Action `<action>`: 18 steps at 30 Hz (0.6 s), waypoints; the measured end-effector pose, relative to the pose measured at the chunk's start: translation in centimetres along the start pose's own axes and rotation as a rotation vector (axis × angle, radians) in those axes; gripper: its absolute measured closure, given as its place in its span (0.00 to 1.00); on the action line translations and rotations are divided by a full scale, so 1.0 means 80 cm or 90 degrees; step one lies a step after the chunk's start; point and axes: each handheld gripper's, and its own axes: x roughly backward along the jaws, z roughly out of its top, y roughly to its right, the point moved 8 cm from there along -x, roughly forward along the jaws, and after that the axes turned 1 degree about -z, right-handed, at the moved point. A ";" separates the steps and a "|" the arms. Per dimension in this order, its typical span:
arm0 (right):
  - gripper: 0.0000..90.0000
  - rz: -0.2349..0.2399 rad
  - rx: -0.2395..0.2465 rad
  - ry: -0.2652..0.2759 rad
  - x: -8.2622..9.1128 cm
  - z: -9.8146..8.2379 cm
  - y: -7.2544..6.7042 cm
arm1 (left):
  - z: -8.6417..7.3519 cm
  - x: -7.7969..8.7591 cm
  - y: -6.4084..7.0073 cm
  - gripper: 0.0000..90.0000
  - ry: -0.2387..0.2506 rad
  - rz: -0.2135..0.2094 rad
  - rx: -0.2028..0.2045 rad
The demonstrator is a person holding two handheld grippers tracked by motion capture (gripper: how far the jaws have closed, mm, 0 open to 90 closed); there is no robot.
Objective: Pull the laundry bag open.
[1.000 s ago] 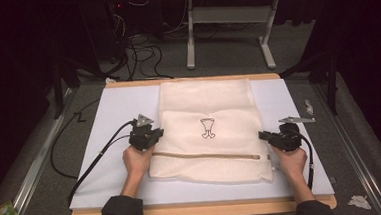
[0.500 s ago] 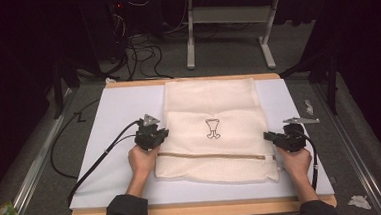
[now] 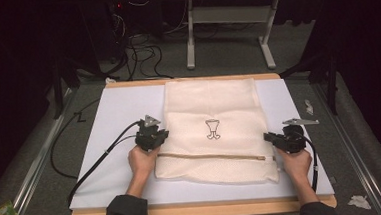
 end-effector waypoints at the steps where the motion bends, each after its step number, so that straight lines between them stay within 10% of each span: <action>1: 0.92 0.000 -0.002 0.001 0.000 -0.001 -0.001 | 0.000 0.000 0.000 0.91 0.000 0.000 0.000; 18: 0.73 -0.015 -0.007 0.007 0.009 -0.008 0.006 | -0.002 0.010 0.002 0.70 0.019 0.024 -0.024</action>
